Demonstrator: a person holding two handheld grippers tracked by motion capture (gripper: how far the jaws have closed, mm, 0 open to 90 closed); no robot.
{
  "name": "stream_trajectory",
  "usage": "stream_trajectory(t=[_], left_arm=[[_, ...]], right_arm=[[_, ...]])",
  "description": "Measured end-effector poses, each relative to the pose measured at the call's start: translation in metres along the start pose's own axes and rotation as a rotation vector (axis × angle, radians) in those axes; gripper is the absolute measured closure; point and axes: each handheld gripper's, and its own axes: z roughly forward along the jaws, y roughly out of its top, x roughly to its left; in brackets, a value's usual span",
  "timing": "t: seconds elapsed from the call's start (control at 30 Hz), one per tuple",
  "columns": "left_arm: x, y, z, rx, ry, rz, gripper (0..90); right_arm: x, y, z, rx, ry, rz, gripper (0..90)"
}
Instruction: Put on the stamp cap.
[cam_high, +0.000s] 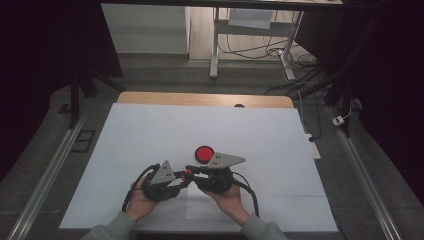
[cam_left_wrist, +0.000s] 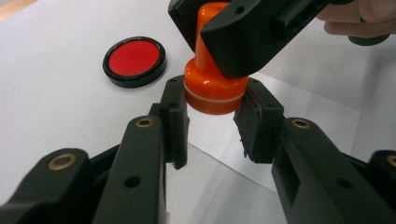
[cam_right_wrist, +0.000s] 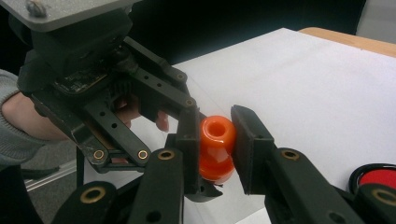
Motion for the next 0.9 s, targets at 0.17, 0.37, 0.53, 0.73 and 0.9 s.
stream_trajectory(t=[0.17,0.37,0.53,0.73,0.9], left_arm=[[-0.0003,-0.0001,-0.0002,-0.001,0.001,0.002,65.0],[-0.0001,0.0000,-0.0014,-0.008,-0.003,0.000,65.0],[0.0002,0.0003,-0.0013,-0.003,-0.007,-0.001,65.0],[0.0002,0.0006,-0.0016,0.000,-0.008,0.001,65.0],[0.0005,0.0005,-0.0008,0.010,-0.012,0.005,65.0]], right_arm=[[0.0004,-0.0003,-0.0003,-0.003,-0.002,0.003,72.8],[-0.0003,-0.0015,-0.0015,-0.018,0.006,0.028,72.9],[0.0000,-0.0031,-0.0010,-0.021,0.005,0.033,73.0],[0.0006,-0.0032,-0.0012,-0.020,0.003,0.026,73.0],[0.0014,-0.0042,-0.0006,-0.018,-0.003,0.019,73.1]])
